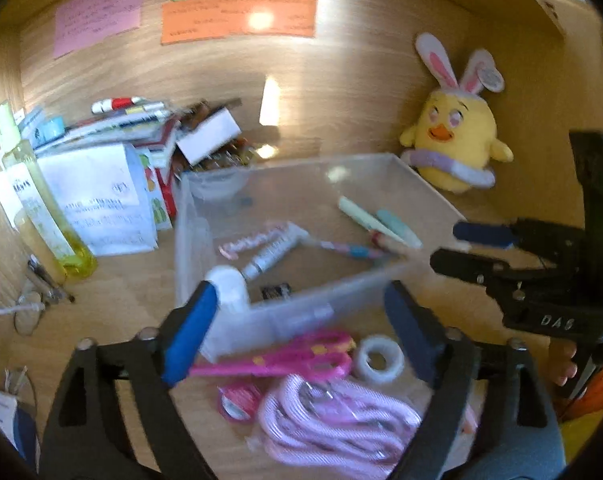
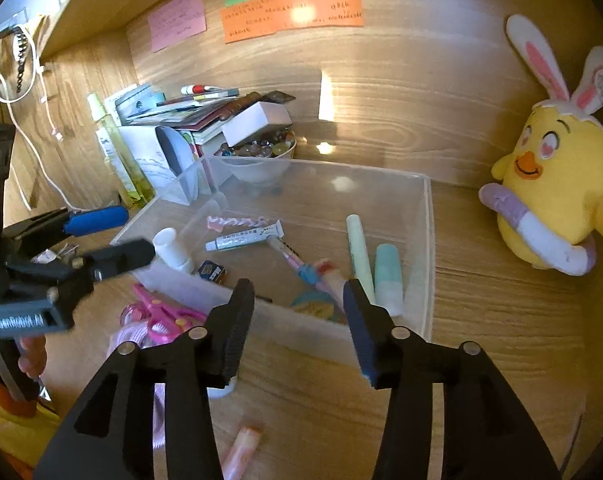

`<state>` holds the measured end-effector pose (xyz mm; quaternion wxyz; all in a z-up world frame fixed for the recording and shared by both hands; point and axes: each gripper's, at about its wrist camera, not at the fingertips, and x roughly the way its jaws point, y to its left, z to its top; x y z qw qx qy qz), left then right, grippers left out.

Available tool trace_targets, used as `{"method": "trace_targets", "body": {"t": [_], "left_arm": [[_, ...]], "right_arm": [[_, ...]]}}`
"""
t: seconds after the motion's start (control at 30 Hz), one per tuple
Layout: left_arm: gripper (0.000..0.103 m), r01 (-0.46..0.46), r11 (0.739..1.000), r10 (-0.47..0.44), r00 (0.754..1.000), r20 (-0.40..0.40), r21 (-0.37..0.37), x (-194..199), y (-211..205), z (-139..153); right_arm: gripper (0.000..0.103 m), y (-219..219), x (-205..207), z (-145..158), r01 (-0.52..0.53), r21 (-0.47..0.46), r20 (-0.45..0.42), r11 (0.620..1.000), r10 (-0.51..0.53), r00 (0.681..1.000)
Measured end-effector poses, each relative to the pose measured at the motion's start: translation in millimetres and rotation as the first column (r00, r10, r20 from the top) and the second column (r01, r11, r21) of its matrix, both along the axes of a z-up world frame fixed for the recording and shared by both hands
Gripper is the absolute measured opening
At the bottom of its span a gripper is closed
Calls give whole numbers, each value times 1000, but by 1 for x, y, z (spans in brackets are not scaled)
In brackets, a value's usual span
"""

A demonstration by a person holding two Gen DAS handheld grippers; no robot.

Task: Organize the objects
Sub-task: 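Grasp the bagged pink rope with the left tool while the right tool grasps another peach stick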

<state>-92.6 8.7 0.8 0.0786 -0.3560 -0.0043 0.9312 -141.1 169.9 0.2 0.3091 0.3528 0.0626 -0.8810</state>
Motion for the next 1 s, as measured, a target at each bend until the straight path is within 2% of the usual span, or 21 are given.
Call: {"method": "trace_targets", "body": {"t": [0.1, 0.37, 0.43, 0.7, 0.93, 1.0], "left_arm": [[94, 10, 1000, -10, 1000, 19, -20, 9, 12, -9], [95, 11, 998, -4, 992, 127, -54, 25, 32, -48], [95, -20, 995, 33, 991, 127, -98, 31, 33, -55], [95, -64, 989, 77, 992, 97, -132, 70, 23, -56], [95, -38, 989, 59, 987, 147, -145, 103, 4, -60], [95, -37, 993, 55, 985, 165, -115, 104, -1, -60]], "right_arm": [[57, 7, 12, 0, 7, -8, -7, 1000, -7, 1000], [57, 24, 38, -25, 5, 12, 63, 1000, -6, 998], [57, 26, 43, -35, -3, 20, 91, 1000, 1, 996], [58, 17, 62, -67, -67, 68, 178, 995, 54, 982], [60, 12, 78, -69, -77, 102, 119, 992, 65, 991], [59, 12, 81, -70, -72, 107, 107, 992, 61, 992]]}}
